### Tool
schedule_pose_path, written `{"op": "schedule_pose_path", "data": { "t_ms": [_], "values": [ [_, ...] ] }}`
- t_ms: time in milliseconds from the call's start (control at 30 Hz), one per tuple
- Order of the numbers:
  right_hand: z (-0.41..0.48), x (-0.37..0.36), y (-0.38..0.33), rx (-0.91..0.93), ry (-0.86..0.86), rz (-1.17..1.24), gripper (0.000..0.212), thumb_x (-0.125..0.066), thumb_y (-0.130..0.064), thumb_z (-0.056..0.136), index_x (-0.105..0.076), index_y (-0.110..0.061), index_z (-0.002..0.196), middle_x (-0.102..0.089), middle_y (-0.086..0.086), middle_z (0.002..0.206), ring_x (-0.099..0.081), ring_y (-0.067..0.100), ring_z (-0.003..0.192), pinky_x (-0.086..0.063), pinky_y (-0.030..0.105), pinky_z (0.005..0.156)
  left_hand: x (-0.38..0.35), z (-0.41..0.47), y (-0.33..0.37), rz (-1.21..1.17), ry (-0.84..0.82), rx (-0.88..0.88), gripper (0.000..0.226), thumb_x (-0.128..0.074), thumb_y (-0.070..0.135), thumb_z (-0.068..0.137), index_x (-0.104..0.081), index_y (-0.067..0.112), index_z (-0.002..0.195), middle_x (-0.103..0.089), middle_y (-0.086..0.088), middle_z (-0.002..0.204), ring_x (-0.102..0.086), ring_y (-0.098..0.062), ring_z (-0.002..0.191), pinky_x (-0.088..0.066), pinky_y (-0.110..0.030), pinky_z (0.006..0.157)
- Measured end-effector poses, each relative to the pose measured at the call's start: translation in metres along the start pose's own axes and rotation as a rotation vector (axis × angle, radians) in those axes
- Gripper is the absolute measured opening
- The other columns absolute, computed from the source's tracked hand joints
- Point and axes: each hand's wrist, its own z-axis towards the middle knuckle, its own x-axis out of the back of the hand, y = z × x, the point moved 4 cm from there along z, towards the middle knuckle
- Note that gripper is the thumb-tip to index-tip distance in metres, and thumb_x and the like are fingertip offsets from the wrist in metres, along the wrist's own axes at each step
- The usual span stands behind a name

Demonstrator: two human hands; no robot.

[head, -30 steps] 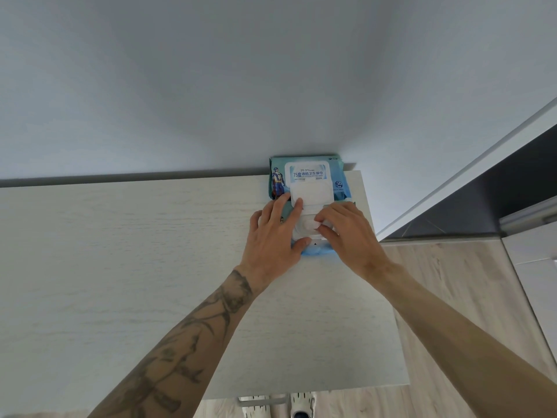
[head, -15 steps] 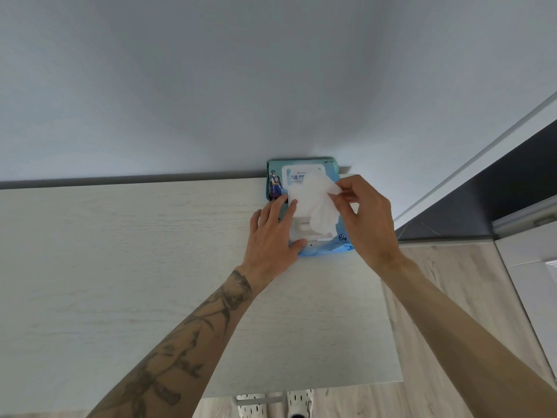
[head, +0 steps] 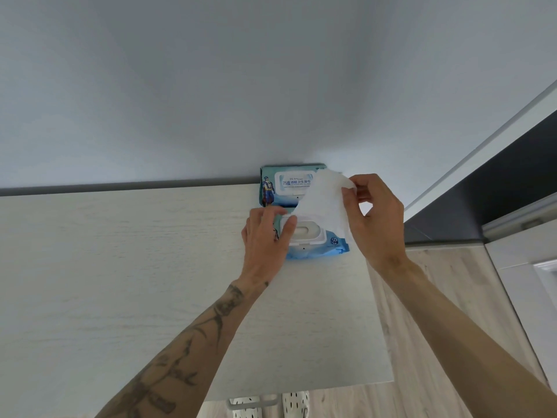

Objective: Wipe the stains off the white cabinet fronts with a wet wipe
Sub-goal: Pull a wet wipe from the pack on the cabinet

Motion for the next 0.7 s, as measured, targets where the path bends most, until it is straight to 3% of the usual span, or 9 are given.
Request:
{"op": "schedule_pose_path", "data": {
  "t_ms": [100,167,300,500,700],
  "values": [
    [-0.004,-0.006,0.003,-0.015,-0.035,-0.015,0.007,-0.060,-0.020,0.106,-0.062,-0.018,0.113,-0.065,-0.016,0.106,-0.063,-0.009,0.091,-0.049,0.005,0.067,-0.003,-0.002,-0.001,0.067,-0.017,-0.017,0.009,-0.063,0.040,0.106,-0.055,0.036,0.105,-0.037,0.015,0.122,-0.031,0.005,0.114,-0.034,-0.039,0.118],
    [-0.007,-0.011,0.007,-0.008,-0.061,-0.033,0.007,-0.061,-0.021,0.106,-0.062,-0.018,0.112,-0.065,-0.015,0.108,-0.063,-0.007,0.091,-0.049,0.005,0.068,-0.008,-0.002,-0.001,0.125,-0.011,-0.033,0.016,-0.071,0.039,0.101,-0.057,0.031,0.103,-0.040,0.010,0.126,-0.034,-0.005,0.123,-0.032,-0.036,0.118],
    [-0.014,-0.021,0.019,-0.034,-0.119,-0.065,0.011,-0.061,-0.023,0.107,-0.062,-0.015,0.114,-0.065,-0.013,0.113,-0.063,0.003,0.090,-0.052,0.005,0.073,-0.018,-0.008,-0.001,0.231,0.018,-0.018,0.039,-0.080,0.040,0.094,-0.062,0.019,0.121,-0.043,0.000,0.141,-0.035,-0.019,0.136,-0.028,-0.036,0.117],
    [-0.022,-0.025,0.028,-0.077,-0.130,-0.060,0.011,-0.061,-0.023,0.107,-0.063,-0.015,0.114,-0.069,-0.010,0.115,-0.064,0.006,0.092,-0.057,0.014,0.076,-0.021,-0.011,0.002,0.232,0.047,0.058,0.038,-0.082,0.036,0.093,-0.061,0.023,0.122,-0.042,0.003,0.142,-0.038,-0.018,0.138,-0.025,-0.039,0.120],
    [-0.033,-0.019,0.019,-0.081,-0.136,0.014,0.012,-0.065,-0.025,0.105,-0.063,-0.015,0.112,-0.069,-0.009,0.114,-0.065,0.004,0.089,-0.050,0.003,0.073,0.004,-0.035,0.007,0.239,-0.044,0.033,0.034,-0.073,0.031,0.101,-0.063,0.016,0.130,-0.045,0.000,0.150,-0.040,-0.018,0.143,-0.021,-0.034,0.122]
  ]
}}
